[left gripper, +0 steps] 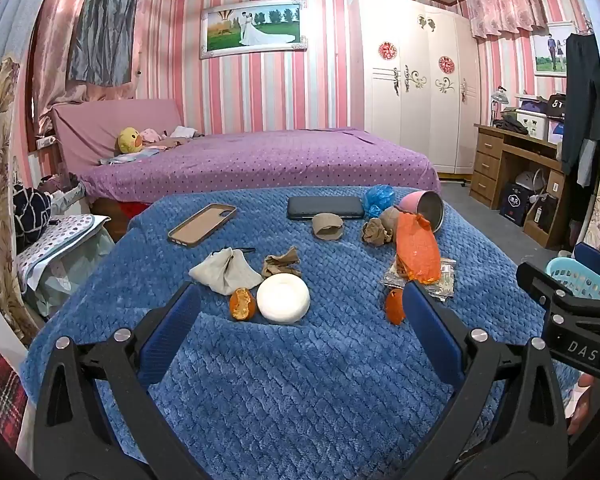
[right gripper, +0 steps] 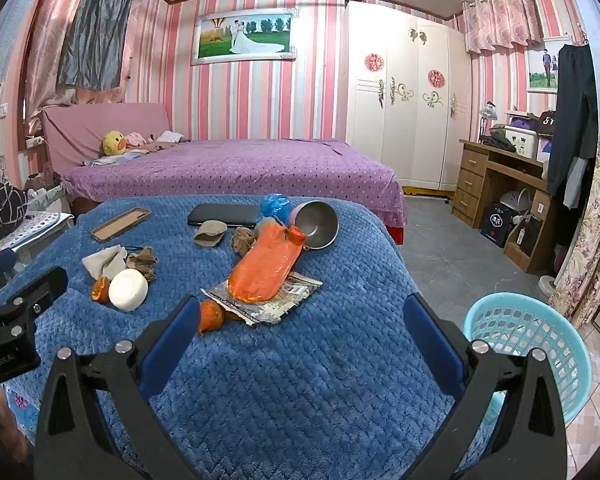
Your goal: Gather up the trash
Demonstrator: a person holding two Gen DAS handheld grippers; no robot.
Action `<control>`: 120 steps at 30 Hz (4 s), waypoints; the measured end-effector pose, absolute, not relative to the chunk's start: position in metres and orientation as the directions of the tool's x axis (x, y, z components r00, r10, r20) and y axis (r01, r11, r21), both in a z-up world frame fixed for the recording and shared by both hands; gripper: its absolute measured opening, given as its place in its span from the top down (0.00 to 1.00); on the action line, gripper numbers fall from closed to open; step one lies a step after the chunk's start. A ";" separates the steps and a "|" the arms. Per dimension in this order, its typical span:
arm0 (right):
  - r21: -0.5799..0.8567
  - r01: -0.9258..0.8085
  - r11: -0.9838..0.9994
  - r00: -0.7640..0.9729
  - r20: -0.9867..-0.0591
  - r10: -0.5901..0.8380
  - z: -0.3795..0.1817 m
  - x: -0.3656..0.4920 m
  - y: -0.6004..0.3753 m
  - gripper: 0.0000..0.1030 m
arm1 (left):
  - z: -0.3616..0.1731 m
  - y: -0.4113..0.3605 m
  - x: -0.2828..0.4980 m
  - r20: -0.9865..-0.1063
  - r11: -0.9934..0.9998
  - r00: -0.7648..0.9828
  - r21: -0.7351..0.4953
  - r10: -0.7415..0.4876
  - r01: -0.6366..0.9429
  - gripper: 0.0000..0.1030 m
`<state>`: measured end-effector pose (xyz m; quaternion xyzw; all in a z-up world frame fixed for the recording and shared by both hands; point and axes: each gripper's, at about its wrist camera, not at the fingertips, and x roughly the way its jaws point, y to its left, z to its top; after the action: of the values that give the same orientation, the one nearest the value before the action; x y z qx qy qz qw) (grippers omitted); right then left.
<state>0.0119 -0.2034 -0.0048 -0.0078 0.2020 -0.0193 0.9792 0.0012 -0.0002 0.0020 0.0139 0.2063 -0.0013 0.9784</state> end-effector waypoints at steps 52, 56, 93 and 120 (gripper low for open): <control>0.010 0.035 0.999 0.920 -0.391 -0.028 -0.006 0.017 -0.209 0.04 | -0.004 0.011 0.005 -0.423 1.000 0.906 0.022 0.026 -0.019 0.05; 0.024 0.040 0.999 0.918 -0.396 -0.027 -0.002 0.018 -0.214 0.04 | 0.001 0.012 0.010 -0.419 0.999 0.907 0.038 0.038 -0.024 0.05; 0.002 0.063 0.998 0.873 -0.485 -0.054 -0.034 0.119 -0.251 0.04 | -0.078 0.037 0.132 -0.667 1.000 0.745 -0.020 -0.006 -0.009 0.06; -0.002 0.037 0.999 0.842 -0.539 -0.033 -0.044 0.137 -0.234 0.04 | -0.073 0.010 0.145 -0.687 0.998 0.726 0.035 -0.016 0.055 0.71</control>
<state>0.1366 -0.2337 -0.0438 0.0042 0.2808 -0.0182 0.9596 0.1449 0.0105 -0.0731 0.0266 0.3695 -0.0190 0.9287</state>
